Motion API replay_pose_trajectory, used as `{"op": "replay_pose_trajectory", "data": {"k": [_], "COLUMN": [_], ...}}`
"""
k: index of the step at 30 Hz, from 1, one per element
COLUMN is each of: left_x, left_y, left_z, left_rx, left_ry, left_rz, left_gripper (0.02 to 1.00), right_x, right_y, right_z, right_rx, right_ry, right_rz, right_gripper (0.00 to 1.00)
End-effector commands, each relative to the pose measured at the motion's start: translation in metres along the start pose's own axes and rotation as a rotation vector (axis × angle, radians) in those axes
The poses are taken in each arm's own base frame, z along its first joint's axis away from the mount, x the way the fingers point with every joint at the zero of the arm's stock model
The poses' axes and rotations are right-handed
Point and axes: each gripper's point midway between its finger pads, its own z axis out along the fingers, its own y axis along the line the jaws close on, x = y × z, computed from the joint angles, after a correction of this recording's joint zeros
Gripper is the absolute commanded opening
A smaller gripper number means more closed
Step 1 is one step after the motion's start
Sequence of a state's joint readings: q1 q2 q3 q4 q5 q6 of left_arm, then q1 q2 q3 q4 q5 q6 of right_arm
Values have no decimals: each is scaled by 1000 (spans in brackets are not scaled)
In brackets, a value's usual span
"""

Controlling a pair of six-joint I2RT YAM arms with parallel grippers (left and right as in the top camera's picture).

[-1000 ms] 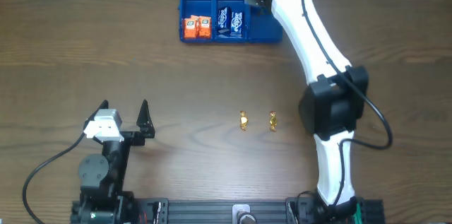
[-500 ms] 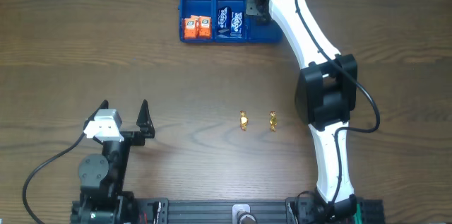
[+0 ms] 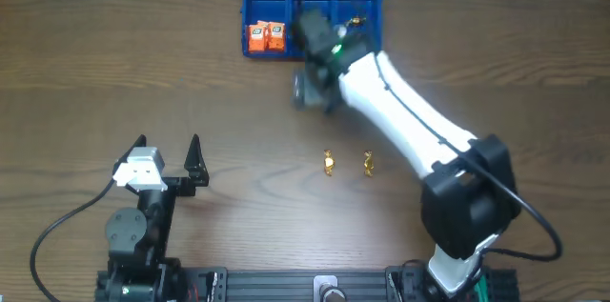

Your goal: Sort Candies Into Trays

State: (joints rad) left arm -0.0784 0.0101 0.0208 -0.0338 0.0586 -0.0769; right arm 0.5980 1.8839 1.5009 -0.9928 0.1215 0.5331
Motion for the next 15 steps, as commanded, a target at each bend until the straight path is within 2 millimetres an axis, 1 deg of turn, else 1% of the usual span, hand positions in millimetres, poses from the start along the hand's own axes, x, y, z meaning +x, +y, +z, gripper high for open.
{"op": "replay_pose_trajectory", "data": {"k": [1, 4, 7, 10, 15], "left_x": [16, 16, 16, 16, 16], "left_y": [2, 2, 2, 2, 2], "left_z": [1, 1, 1, 1, 1], "left_rx": [-5, -5, -5, -5, -5], "left_ry": [50, 50, 50, 50, 50], "left_rz": [9, 9, 9, 9, 9], "left_gripper": [998, 998, 998, 998, 998], "right_x": [50, 73, 87, 98, 108], "right_y": [10, 3, 4, 5, 4], "right_z": [34, 48, 53, 55, 60], "right_rx": [-46, -29, -29, -30, -16], "right_ry": [112, 172, 205, 233, 253], "right_rz": [10, 28, 25, 29, 78], "right_gripper": [945, 945, 939, 912, 849]}}
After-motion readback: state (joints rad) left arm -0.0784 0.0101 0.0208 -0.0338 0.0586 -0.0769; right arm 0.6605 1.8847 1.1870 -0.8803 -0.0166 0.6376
